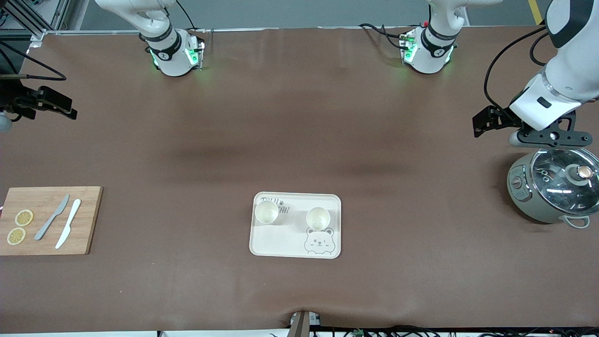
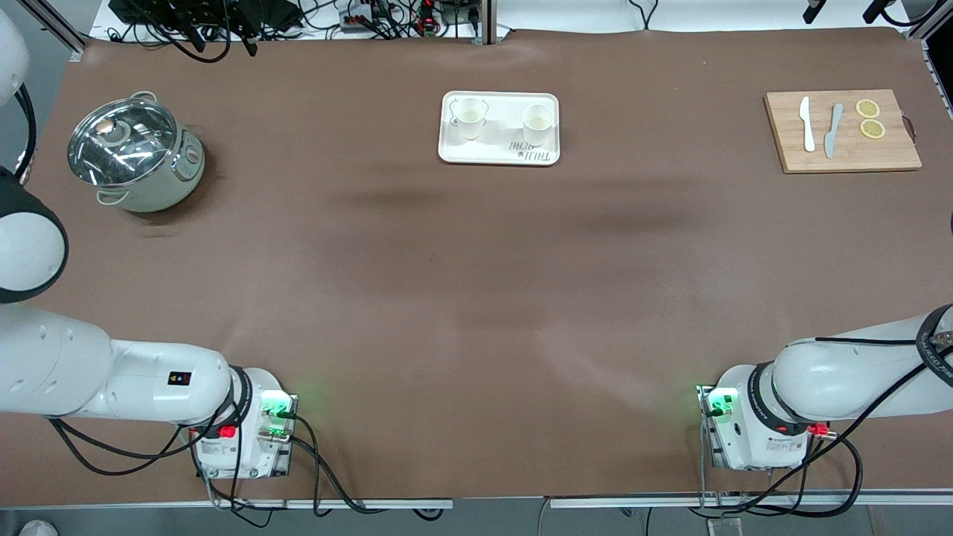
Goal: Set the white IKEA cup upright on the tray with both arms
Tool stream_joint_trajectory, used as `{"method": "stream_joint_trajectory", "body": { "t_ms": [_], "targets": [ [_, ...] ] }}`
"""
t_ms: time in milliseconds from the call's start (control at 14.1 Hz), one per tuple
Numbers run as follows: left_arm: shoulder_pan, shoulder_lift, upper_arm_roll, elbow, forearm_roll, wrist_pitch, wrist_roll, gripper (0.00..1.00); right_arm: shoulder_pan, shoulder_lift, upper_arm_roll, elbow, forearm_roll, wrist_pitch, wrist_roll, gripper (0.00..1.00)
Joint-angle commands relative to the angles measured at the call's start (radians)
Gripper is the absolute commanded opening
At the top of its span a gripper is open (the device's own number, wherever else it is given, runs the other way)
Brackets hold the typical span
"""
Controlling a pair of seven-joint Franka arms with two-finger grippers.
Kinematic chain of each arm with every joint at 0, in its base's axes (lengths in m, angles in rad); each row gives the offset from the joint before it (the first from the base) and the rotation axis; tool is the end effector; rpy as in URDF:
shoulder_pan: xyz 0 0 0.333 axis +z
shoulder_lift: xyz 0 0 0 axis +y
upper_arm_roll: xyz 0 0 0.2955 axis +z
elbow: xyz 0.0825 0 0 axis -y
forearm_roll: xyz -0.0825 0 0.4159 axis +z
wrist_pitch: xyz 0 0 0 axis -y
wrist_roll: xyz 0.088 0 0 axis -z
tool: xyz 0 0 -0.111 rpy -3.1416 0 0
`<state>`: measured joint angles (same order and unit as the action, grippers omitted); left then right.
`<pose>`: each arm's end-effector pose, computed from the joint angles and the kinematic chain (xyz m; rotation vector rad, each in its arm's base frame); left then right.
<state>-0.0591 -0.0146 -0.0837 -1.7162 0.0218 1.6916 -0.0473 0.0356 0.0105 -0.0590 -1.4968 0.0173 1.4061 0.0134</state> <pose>0.5825 -0.0818 0.5453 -3.1141 0.1531 0.0122 0.5717 -0.0111 0.6170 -3.1201 0.0544 0.1579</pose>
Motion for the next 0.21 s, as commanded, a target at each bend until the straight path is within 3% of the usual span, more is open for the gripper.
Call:
{"method": "stream_joint_trajectory", "body": {
  "t_ms": [0, 142],
  "targets": [
    [-0.001, -0.018, -0.005, -0.014, 0.023, -0.006, -0.019, 1.0, -0.008, -0.059, 0.004, -0.071, 0.0, 0.034, 0.02, 1.0],
    [-0.002, -0.018, -0.004, -0.014, 0.023, -0.006, -0.019, 1.0, -0.008, -0.061, 0.005, -0.074, 0.0, 0.03, 0.02, 1.0]
  ]
}}
